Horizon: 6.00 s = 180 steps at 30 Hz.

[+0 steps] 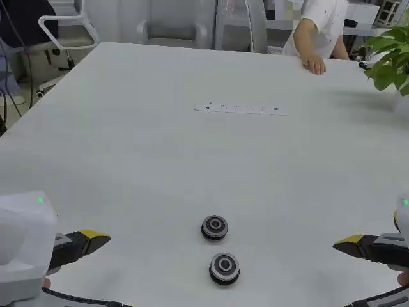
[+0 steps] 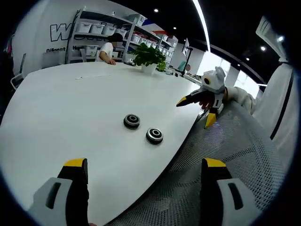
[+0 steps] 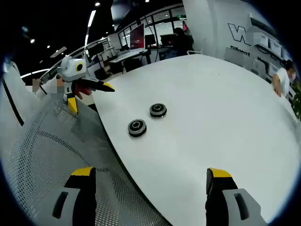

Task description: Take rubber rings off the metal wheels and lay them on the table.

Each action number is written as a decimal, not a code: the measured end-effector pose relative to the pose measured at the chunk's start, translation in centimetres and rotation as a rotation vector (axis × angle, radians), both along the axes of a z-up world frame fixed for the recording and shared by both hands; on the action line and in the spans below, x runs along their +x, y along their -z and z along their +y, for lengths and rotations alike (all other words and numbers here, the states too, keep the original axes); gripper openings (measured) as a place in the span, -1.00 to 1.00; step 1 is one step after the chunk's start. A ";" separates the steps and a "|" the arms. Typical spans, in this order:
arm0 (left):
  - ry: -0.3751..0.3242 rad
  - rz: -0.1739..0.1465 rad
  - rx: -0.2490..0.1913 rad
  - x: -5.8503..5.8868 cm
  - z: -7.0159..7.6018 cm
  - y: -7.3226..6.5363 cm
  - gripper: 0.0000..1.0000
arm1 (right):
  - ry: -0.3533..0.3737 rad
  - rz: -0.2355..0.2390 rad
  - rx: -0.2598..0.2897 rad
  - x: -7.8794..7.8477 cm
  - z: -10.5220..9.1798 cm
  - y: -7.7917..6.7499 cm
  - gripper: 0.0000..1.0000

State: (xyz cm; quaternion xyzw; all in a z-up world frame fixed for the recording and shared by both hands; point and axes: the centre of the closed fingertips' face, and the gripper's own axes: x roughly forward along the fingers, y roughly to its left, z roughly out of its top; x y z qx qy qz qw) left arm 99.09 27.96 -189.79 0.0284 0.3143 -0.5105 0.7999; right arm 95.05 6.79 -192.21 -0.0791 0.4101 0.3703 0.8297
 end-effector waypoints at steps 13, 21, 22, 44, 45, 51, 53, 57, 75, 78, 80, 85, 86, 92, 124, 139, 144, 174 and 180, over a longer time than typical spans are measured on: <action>0.003 0.007 -0.006 -0.1 -0.1 0.0 0.99 | -0.001 0.003 -0.002 0.0 0.0 0.1 0.92; 0.012 0.012 -0.012 -0.2 -0.2 -0.1 0.99 | -0.004 0.006 -0.001 -0.1 0.0 0.1 0.92; 0.015 0.013 -0.013 -0.3 -0.2 -0.1 0.99 | -0.005 0.007 -0.002 -0.1 0.0 0.2 0.92; 0.025 0.020 -0.010 -0.4 -0.3 0.0 0.99 | -0.014 0.013 0.002 -0.1 -0.1 0.2 0.91; 0.026 0.020 -0.010 -0.4 -0.3 0.0 0.99 | -0.014 0.013 0.002 -0.1 -0.1 0.2 0.91; 0.023 0.024 -0.016 -0.4 -0.4 0.0 0.99 | -0.012 0.009 0.015 0.0 0.0 0.0 0.90; 0.021 0.025 -0.016 -0.4 -0.4 0.0 0.99 | -0.009 0.010 0.021 0.0 0.0 0.1 0.90; 0.020 0.028 -0.017 -0.4 -0.4 0.0 0.99 | -0.012 0.010 0.019 0.0 0.1 0.1 0.89; -0.006 -0.040 -0.082 0.5 -0.3 -2.1 0.98 | 0.014 0.006 0.016 0.1 -0.2 -0.1 0.84; -0.013 -0.059 -0.089 0.7 -0.2 -2.5 0.97 | 0.023 -0.001 0.007 0.3 -0.5 -0.2 0.82; -0.015 -0.069 -0.093 0.8 -0.1 -2.9 0.95 | 0.031 -0.017 0.027 0.5 -0.4 -0.9 0.81; -0.008 -0.106 -0.097 1.3 -0.1 -4.2 0.93 | 0.048 -0.058 0.036 1.1 -0.6 -2.6 0.81; -0.002 -0.114 -0.099 1.4 -0.1 -4.5 0.93 | 0.045 -0.069 0.032 1.2 -0.7 -3.0 0.81; 0.027 -0.137 -0.069 2.4 0.0 -5.6 0.94 | 0.049 -0.138 0.047 2.2 -1.0 -6.5 0.80; 0.178 -0.439 -0.122 9.4 -7.8 -13.9 0.81 | -0.098 -0.418 0.311 9.8 5.5 -14.6 0.50; 0.240 -0.463 -0.201 7.9 -10.4 -8.8 0.45 | -0.198 -0.354 0.400 9.1 8.5 -9.5 -0.14; 0.284 -0.442 -0.193 6.5 -10.8 -7.2 0.40 | -0.230 -0.342 0.350 8.6 8.6 -7.8 -0.30; 0.518 -0.366 0.047 2.4 -11.7 1.7 -0.29 | -0.378 -0.105 0.094 4.9 9.2 2.6 -0.56; 0.523 -0.343 0.052 2.1 -11.9 2.6 -0.44 | -0.374 -0.094 0.083 4.7 9.0 3.1 -0.58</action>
